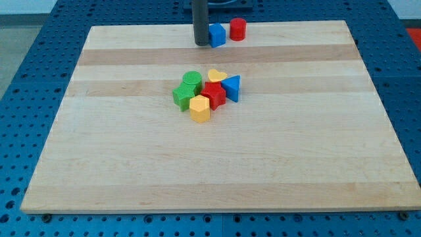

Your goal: Slightly push the red circle to the right of the blue cube

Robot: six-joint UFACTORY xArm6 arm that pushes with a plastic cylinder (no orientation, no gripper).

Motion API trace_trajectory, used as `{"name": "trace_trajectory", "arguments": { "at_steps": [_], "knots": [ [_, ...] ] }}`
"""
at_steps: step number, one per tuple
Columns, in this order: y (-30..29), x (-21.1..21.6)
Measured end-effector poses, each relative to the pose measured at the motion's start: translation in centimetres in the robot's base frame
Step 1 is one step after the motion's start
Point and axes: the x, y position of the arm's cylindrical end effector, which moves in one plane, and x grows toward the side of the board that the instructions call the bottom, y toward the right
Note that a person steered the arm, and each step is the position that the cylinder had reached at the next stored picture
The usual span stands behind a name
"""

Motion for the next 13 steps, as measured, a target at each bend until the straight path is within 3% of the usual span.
{"name": "trace_trajectory", "arguments": {
  "at_steps": [3, 5, 7, 9, 11, 13],
  "knots": [
    [0.0, 0.9],
    [2.6, 5.3],
    [14.9, 5.0],
    [28.7, 1.4],
    [27.7, 0.5],
    [18.1, -4.4]
  ]
}}
